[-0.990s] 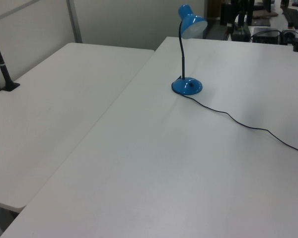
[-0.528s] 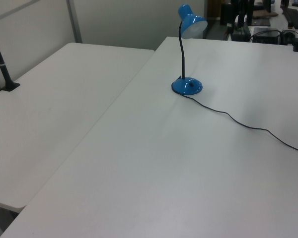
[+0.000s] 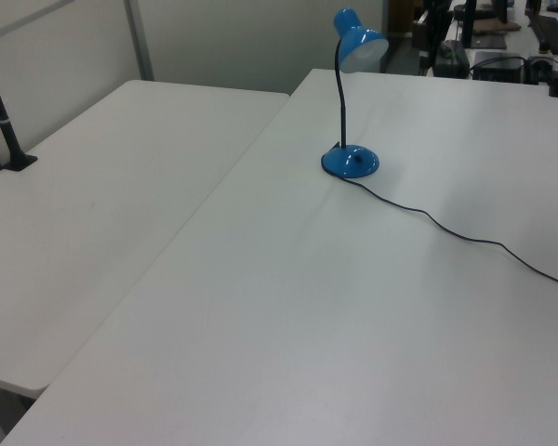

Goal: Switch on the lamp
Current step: 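Move the gripper toward the blue lamp base and tilt it down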

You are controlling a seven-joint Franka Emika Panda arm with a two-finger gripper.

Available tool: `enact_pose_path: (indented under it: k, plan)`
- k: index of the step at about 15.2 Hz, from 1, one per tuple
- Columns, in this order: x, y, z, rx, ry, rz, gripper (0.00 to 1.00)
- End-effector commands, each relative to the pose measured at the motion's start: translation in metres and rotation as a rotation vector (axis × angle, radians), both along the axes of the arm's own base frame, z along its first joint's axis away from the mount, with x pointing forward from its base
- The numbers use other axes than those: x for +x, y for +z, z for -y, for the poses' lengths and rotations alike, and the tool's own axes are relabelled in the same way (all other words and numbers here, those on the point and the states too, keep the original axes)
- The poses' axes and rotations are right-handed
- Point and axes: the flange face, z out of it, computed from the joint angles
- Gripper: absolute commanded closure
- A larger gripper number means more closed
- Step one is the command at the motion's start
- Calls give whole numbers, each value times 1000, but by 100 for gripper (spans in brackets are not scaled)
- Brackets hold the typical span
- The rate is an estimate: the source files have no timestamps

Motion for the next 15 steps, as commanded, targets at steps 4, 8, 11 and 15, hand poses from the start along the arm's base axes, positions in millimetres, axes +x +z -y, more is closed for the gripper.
enact_pose_path:
  k: [4, 8, 11, 15]
  plan:
    - [1, -61, -28, 2, -15, 150, 100]
    - [9, -97, -28, -11, -63, 249, 100]
    - [24, -127, -24, -25, -80, 264, 100]
    - [48, -170, -17, -65, -125, 327, 100]
